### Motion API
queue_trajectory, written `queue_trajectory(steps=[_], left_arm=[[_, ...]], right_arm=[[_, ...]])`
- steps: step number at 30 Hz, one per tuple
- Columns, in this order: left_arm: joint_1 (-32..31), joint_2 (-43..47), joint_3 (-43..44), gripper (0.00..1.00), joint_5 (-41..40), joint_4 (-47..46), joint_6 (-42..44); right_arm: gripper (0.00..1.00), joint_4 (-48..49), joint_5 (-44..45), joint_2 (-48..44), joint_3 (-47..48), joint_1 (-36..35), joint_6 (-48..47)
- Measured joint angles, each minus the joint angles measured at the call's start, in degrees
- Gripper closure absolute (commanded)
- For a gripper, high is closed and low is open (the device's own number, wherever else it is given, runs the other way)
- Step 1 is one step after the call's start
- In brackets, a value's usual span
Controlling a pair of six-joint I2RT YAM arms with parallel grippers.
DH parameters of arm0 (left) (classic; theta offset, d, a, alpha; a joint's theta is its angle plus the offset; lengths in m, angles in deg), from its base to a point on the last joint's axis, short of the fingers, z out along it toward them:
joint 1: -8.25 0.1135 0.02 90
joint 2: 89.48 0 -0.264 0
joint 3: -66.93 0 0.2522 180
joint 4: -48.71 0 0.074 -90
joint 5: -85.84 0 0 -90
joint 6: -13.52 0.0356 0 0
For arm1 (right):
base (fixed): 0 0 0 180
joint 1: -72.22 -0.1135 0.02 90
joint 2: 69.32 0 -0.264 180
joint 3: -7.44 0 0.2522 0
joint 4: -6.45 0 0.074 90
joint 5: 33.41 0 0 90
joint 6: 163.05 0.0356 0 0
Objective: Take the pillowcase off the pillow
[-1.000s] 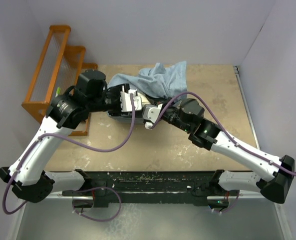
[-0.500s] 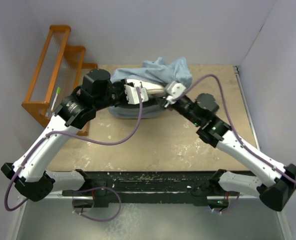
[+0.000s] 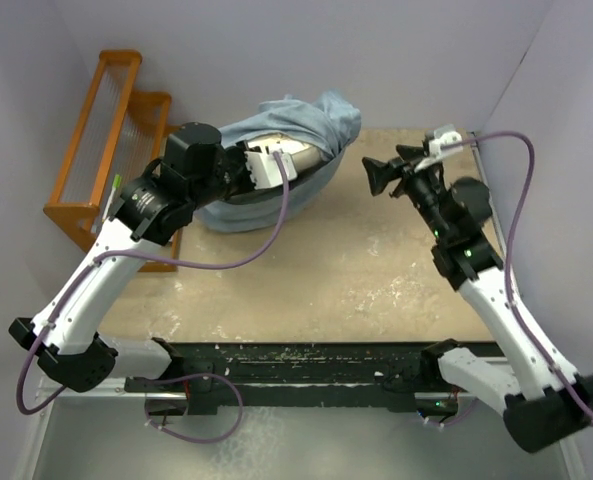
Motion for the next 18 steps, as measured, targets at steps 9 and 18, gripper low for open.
queue_trajectory(steps=[9, 18], left_arm=[[0.0, 0.0, 1.4, 1.00, 1.4, 3.8, -0.4], [0.0, 0.5, 1.4, 1.00, 2.0, 4.6, -0.4]], right_arm=[[0.41, 4.5, -23.0, 18.5, 9.2, 10.4, 12.8], [0.74, 16.7, -38.2, 20.0, 10.1, 11.2, 20.9]])
